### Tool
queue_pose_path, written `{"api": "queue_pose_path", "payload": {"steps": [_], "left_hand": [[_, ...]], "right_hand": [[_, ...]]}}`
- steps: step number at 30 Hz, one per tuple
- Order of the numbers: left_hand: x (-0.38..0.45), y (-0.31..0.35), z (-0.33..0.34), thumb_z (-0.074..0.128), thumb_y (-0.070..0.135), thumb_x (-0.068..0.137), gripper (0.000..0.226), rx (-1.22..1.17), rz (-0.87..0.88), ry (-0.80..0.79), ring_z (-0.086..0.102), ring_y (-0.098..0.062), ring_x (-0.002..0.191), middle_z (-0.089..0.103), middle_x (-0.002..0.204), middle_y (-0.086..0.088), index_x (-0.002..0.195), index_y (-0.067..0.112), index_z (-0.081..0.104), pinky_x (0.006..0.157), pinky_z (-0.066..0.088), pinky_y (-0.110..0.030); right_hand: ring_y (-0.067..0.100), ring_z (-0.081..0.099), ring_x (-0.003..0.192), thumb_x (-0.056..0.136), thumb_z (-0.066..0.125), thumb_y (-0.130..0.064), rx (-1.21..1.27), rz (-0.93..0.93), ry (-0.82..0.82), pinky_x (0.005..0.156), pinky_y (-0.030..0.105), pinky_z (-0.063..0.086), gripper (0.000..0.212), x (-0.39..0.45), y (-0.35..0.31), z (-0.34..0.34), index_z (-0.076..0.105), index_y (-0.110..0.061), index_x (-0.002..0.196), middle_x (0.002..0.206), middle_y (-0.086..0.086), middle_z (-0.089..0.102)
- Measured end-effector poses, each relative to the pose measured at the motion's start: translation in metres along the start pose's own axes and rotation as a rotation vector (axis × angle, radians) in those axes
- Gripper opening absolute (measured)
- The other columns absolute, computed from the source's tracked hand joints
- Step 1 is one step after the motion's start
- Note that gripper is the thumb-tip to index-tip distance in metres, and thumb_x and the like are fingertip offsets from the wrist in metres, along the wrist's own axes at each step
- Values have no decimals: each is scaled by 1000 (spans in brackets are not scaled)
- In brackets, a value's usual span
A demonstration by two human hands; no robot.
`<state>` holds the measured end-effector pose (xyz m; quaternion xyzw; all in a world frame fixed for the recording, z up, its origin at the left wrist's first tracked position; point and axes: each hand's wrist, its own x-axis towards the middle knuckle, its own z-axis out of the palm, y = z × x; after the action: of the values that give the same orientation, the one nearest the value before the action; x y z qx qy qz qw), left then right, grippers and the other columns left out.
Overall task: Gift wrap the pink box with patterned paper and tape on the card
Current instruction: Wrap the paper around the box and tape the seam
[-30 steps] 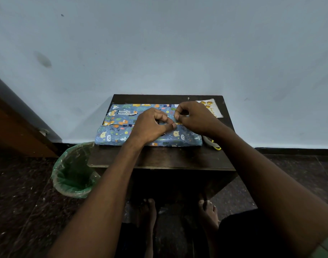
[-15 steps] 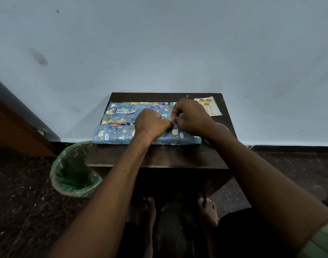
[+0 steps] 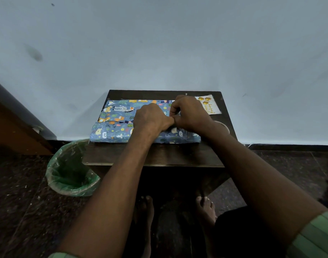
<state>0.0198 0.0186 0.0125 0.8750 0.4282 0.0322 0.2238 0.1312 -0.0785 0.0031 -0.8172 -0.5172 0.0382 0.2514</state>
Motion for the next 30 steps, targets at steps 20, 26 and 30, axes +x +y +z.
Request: {"api": "queue_pose_path", "payload": {"steps": [20, 26, 30], "left_hand": [[19, -36, -15, 84, 38, 82, 39, -330, 11, -118, 65, -24, 78, 77, 90, -16, 90, 0, 79, 71, 45, -33], [16, -38, -14, 82, 33, 86, 28, -328, 59, -34, 66, -18, 74, 79, 86, -11, 82, 5, 79, 68, 46, -28], [15, -45, -13, 82, 29, 88, 12, -370, 143, 115, 67, -11, 78, 70, 79, 11, 82, 25, 72, 72, 49, -28]], "right_hand": [[16, 62, 90, 66, 97, -20, 238, 107, 28, 69, 11, 40, 54, -4, 9, 0, 72, -16, 114, 98, 1, 66], [11, 67, 98, 66, 99, -29, 318, 78, -47, 88, 25, 56, 62, -11, 9, -14, 73, -19, 121, 105, -3, 72], [10, 66, 91, 64, 96, -44, 197, 79, 59, 88, 42, 56, 45, -23, 4, -13, 76, -23, 99, 95, -8, 71]]}}
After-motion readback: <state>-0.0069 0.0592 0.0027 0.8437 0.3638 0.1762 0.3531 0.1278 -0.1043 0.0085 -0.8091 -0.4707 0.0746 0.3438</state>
